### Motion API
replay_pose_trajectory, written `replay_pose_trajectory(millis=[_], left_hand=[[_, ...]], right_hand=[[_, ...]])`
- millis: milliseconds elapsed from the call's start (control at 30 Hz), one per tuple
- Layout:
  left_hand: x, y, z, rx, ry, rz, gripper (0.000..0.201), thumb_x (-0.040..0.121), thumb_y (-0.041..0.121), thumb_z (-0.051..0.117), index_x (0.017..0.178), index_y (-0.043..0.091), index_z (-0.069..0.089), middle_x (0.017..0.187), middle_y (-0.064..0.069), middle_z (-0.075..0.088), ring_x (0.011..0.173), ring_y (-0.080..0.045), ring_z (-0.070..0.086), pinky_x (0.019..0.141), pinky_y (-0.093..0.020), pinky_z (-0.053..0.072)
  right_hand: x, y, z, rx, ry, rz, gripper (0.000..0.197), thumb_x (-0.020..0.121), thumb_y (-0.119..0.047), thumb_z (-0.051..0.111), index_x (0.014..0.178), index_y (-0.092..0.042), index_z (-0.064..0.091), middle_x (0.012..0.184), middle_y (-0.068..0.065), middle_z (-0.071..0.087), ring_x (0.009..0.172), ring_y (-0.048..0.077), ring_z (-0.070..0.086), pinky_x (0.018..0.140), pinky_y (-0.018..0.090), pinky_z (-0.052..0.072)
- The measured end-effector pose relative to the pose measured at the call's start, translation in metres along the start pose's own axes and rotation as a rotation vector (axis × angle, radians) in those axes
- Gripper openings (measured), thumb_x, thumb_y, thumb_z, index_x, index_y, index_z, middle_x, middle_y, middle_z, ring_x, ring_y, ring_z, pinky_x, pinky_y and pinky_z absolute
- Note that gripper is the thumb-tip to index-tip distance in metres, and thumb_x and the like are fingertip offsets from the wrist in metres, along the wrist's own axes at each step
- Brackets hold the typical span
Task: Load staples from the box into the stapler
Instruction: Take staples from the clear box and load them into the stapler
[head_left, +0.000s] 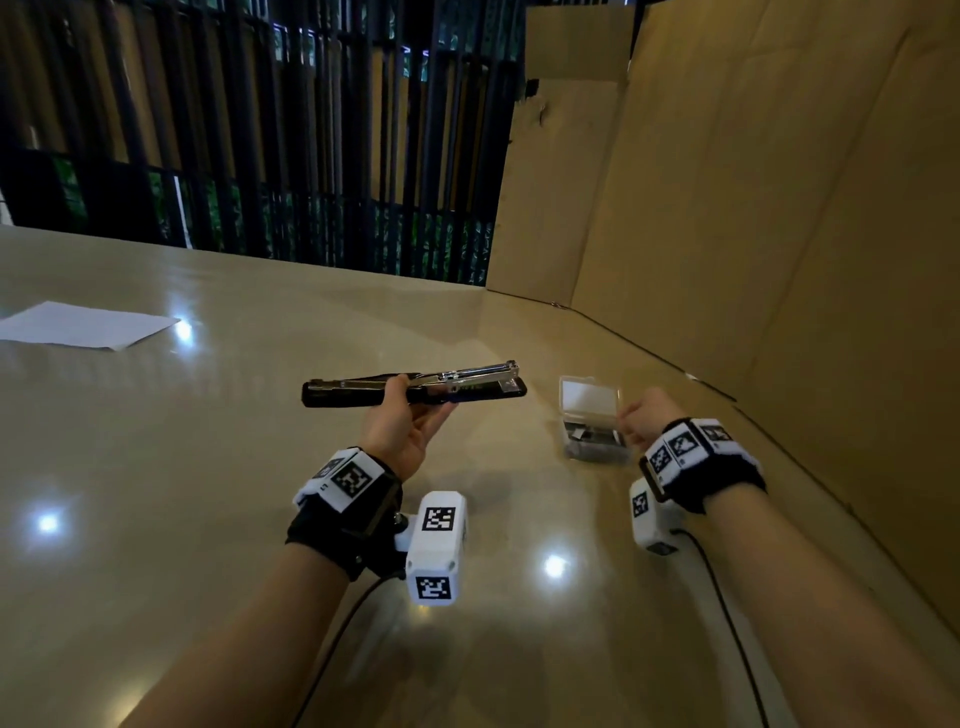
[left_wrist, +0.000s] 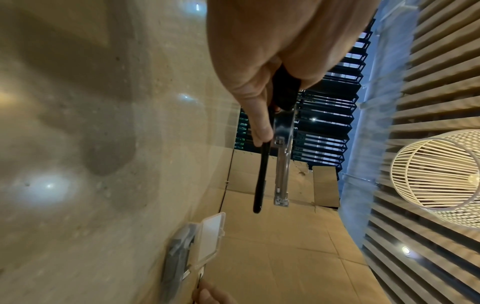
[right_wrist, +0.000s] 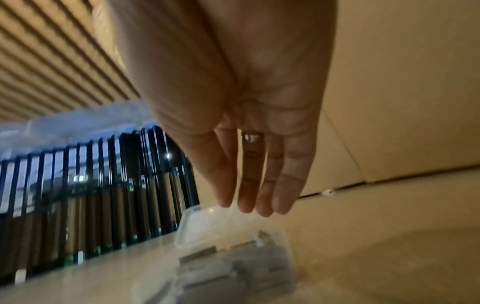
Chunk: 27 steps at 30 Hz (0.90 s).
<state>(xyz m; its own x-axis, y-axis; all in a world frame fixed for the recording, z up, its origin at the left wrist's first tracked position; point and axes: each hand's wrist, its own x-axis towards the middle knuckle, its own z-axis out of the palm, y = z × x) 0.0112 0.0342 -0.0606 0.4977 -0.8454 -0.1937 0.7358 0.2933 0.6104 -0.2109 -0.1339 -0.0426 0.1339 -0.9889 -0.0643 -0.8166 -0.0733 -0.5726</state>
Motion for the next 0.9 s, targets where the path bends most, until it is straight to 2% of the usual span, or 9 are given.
replay_pose_trajectory(millis=[133,233,333,400,500,567,667,800,900], left_hand=[[-0.001,0.001,0.001,0.004,0.001,0.018,0.026,0.098,0.02,0.038,0.086,0.002,0.051,0.08,-0.016,0.066,0.078,-0.025,0.062,0.048,-0.021,0.058],[0.0,0.001,0.0,0.008,-0.019,0.013,0.027,0.098,0.02,0.038,0.099,-0.003,0.052,0.06,-0.012,0.072,0.079,-0.026,0.063,0.048,-0.021,0.058],[0.002,0.002,-0.002,0.004,-0.014,0.016,0.028,0.098,0.02,0.037,0.11,-0.003,0.048,0.078,-0.017,0.068,0.08,-0.026,0.063,0.05,-0.022,0.059],[0.0,0.002,-0.001,0.001,-0.013,0.014,0.026,0.098,0.02,0.037,0.102,-0.003,0.05,0.088,-0.018,0.063,0.08,-0.026,0.062,0.051,-0.023,0.059],[-0.001,0.003,-0.001,0.004,-0.002,0.025,0.026,0.098,0.02,0.037,0.087,0.0,0.05,0.087,-0.018,0.061,0.078,-0.026,0.062,0.051,-0.023,0.058],[0.0,0.003,-0.001,0.01,0.0,0.028,0.026,0.098,0.02,0.037,0.086,0.0,0.05,0.086,-0.018,0.061,0.078,-0.026,0.062,0.052,-0.023,0.058],[0.001,0.003,-0.001,0.013,-0.004,0.027,0.027,0.099,0.02,0.037,0.087,0.001,0.051,0.087,-0.018,0.061,0.079,-0.026,0.062,0.052,-0.023,0.059],[0.001,0.002,-0.001,0.027,-0.006,0.027,0.028,0.099,0.02,0.036,0.086,0.001,0.051,0.086,-0.017,0.061,0.079,-0.025,0.062,0.052,-0.022,0.058],[0.001,0.001,-0.002,0.04,-0.013,0.016,0.027,0.099,0.021,0.036,0.09,0.0,0.051,0.087,-0.017,0.062,0.08,-0.025,0.063,0.05,-0.022,0.059]], right_hand=[[0.005,-0.009,0.008,-0.274,-0.007,-0.072,0.019,0.089,-0.006,0.052,0.092,0.005,0.067,0.103,0.02,0.067,0.095,0.032,0.063,0.089,0.037,0.05],[0.009,-0.015,0.018,-0.353,-0.047,-0.111,0.022,0.087,-0.009,0.057,0.103,0.001,0.069,0.11,0.018,0.069,0.102,0.031,0.064,0.091,0.036,0.053],[0.01,-0.019,0.026,-0.409,-0.092,-0.126,0.026,0.085,-0.017,0.061,0.106,-0.003,0.069,0.114,0.014,0.068,0.107,0.027,0.062,0.096,0.035,0.051],[0.012,-0.02,0.029,-0.437,-0.122,-0.125,0.03,0.083,-0.02,0.064,0.107,-0.003,0.069,0.115,0.014,0.068,0.108,0.026,0.062,0.097,0.035,0.05],[0.015,-0.02,0.029,-0.431,-0.133,-0.124,0.032,0.078,-0.02,0.07,0.105,-0.002,0.071,0.114,0.014,0.069,0.107,0.027,0.063,0.096,0.035,0.051],[0.016,-0.017,0.029,-0.415,-0.139,-0.145,0.032,0.077,-0.018,0.07,0.106,-0.003,0.07,0.115,0.015,0.068,0.107,0.028,0.062,0.091,0.03,0.05],[0.017,-0.014,0.028,-0.366,-0.102,-0.186,0.028,0.077,-0.016,0.069,0.103,-0.005,0.07,0.113,0.016,0.068,0.092,0.024,0.06,0.078,0.028,0.044],[0.016,-0.011,0.024,-0.293,-0.04,-0.199,0.017,0.084,-0.013,0.063,0.092,-0.002,0.073,0.103,0.019,0.071,0.083,0.023,0.058,0.074,0.03,0.045],[0.012,-0.007,0.019,-0.108,0.081,-0.206,0.016,0.089,-0.01,0.056,0.095,-0.001,0.067,0.103,0.02,0.069,0.088,0.029,0.059,0.079,0.035,0.047]])
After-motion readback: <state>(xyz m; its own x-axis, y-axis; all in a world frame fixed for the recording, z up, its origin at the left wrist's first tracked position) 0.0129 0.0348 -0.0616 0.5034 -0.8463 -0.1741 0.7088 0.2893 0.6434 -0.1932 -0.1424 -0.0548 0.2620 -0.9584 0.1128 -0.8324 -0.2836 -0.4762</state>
